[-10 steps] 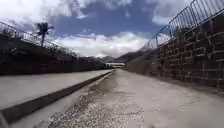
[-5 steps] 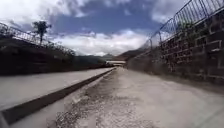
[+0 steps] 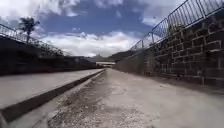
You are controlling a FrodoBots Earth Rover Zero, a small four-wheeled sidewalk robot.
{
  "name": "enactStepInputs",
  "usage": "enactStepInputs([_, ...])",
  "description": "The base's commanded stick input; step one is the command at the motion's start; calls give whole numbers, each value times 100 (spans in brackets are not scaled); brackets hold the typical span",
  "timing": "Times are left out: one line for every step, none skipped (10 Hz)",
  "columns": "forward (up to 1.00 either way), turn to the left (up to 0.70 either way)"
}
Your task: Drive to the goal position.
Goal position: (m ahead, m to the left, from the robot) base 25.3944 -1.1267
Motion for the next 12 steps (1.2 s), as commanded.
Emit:
enactStepInputs([100,0])
enactStepInputs([100,0])
enactStepInputs([100,0])
enactStepInputs([100,0])
enactStepInputs([100,0])
enactStepInputs([100,0])
enactStepInputs([100,0])
enactStepInputs([100,0])
enactStepInputs([100,0])
enactStepInputs([100,0])
enactStepInputs([100,0])
enactStepInputs([100,0])
